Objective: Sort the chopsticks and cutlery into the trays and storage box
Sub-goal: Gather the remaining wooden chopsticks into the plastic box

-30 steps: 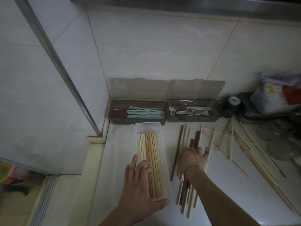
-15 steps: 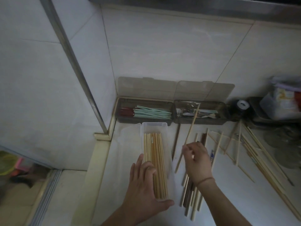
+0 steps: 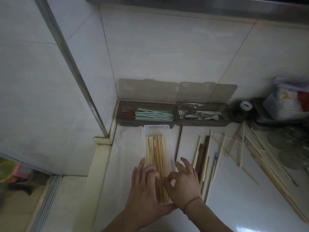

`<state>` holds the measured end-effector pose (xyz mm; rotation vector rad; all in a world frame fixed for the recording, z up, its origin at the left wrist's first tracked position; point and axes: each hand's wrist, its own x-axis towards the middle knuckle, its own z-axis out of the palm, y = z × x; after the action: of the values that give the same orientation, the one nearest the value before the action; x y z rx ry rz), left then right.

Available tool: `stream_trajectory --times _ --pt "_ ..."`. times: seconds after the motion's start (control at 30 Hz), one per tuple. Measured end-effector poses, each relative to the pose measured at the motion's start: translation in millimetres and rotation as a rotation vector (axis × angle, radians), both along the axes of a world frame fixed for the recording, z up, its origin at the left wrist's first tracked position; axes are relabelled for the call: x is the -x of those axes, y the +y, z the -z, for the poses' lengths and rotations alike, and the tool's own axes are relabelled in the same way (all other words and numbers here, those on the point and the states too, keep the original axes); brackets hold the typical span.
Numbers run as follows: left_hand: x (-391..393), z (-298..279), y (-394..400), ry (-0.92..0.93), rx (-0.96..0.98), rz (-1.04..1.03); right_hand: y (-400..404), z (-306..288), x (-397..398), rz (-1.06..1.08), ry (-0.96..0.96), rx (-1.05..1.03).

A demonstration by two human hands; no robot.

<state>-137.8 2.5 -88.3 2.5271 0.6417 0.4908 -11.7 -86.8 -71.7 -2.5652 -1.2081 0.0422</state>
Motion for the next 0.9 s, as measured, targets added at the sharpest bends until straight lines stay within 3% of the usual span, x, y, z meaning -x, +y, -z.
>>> stream_trajectory --times 0.07,0.13,0.27,0.33,0.9 --pt "0.7 0.0 1.2 0.043 0.001 0.008 0.0 -4.1 -7.9 0.075 0.161 -0.256" --pt "1.8 -0.8 1.7 0.082 0.014 0.008 -3.7 -3.8 -22.8 0.186 0.206 -0.323" --pt "1.9 -2.9 2.3 0.086 0.020 0.013 -12.0 8.5 -64.9 0.394 0.101 0.246" --pt "1.8 -2.9 2.4 0.074 0.011 0.016 -13.6 12.8 -75.3 0.431 0.124 0.384" --pt "2.5 1.0 2.9 0.063 0.000 0.019 -1.2 7.4 -62.4 0.306 -0.029 0.656"
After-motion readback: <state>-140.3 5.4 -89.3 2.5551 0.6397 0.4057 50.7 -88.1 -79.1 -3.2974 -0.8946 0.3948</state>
